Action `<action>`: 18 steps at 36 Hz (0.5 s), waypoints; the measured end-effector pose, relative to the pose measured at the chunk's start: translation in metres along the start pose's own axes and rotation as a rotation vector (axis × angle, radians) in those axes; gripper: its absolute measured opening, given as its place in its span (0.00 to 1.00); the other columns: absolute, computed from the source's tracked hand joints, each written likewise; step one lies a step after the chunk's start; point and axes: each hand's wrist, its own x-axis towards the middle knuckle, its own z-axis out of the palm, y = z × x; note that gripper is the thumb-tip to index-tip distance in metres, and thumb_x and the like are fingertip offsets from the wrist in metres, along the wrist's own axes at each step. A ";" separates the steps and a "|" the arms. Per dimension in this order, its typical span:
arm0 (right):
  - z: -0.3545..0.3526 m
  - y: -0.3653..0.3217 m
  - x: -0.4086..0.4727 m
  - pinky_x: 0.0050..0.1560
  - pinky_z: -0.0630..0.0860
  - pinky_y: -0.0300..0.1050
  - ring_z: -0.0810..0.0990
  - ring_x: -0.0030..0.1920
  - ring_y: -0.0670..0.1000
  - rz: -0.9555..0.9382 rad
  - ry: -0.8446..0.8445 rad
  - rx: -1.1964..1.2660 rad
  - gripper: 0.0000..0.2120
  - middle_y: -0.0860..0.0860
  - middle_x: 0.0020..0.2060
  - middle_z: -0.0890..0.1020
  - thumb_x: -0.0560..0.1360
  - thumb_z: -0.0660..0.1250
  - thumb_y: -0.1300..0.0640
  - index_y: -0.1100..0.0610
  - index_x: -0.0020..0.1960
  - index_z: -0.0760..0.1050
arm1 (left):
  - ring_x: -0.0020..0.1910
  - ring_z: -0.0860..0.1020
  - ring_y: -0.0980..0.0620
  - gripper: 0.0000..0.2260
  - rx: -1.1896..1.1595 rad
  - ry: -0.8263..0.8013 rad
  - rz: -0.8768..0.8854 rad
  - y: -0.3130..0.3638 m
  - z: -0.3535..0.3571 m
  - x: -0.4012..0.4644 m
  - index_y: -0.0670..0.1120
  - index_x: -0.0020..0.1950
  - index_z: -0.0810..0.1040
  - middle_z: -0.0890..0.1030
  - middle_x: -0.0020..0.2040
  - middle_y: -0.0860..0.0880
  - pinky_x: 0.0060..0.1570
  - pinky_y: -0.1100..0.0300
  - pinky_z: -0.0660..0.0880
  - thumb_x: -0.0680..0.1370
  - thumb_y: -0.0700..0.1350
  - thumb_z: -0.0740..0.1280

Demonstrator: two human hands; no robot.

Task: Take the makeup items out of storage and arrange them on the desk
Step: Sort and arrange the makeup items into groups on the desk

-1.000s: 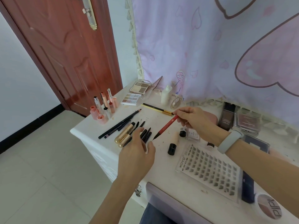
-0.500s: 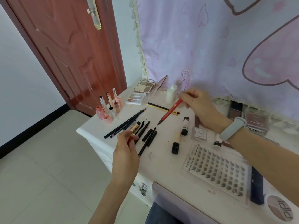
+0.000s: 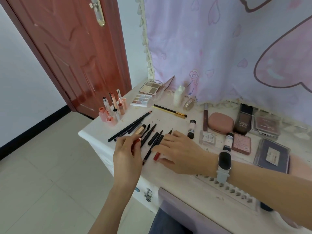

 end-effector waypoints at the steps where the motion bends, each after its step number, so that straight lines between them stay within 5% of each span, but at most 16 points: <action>1: -0.002 0.003 -0.001 0.48 0.70 0.45 0.75 0.44 0.48 0.056 -0.001 0.076 0.12 0.48 0.42 0.81 0.77 0.59 0.52 0.53 0.57 0.76 | 0.41 0.75 0.55 0.09 -0.005 -0.015 -0.003 0.001 0.000 0.000 0.42 0.55 0.80 0.74 0.49 0.49 0.43 0.81 0.66 0.77 0.36 0.65; 6: -0.014 0.034 -0.012 0.48 0.74 0.50 0.77 0.45 0.50 0.295 0.198 0.184 0.10 0.50 0.43 0.81 0.76 0.60 0.63 0.57 0.53 0.79 | 0.41 0.75 0.62 0.08 -0.033 -0.112 0.044 0.013 0.011 -0.006 0.46 0.53 0.79 0.78 0.42 0.57 0.45 0.75 0.71 0.75 0.39 0.69; 10: -0.011 0.055 -0.024 0.52 0.67 0.44 0.72 0.55 0.51 0.295 0.029 0.074 0.15 0.49 0.53 0.78 0.75 0.60 0.62 0.53 0.59 0.77 | 0.43 0.79 0.49 0.05 0.203 -0.097 0.237 0.022 0.027 -0.010 0.46 0.43 0.82 0.82 0.39 0.52 0.51 0.54 0.69 0.69 0.39 0.74; 13: -0.005 0.059 -0.029 0.51 0.60 0.41 0.70 0.59 0.50 0.226 -0.089 -0.035 0.17 0.46 0.59 0.74 0.76 0.58 0.59 0.49 0.62 0.73 | 0.41 0.79 0.47 0.07 0.340 -0.077 0.289 0.026 0.036 -0.009 0.47 0.39 0.81 0.81 0.35 0.52 0.45 0.52 0.70 0.65 0.40 0.77; 18: -0.005 0.056 -0.027 0.49 0.66 0.45 0.74 0.56 0.53 0.146 -0.070 -0.111 0.13 0.49 0.59 0.77 0.73 0.64 0.60 0.52 0.57 0.76 | 0.40 0.77 0.47 0.07 0.446 -0.052 0.310 0.023 0.045 -0.011 0.48 0.37 0.81 0.80 0.34 0.52 0.41 0.52 0.70 0.65 0.43 0.77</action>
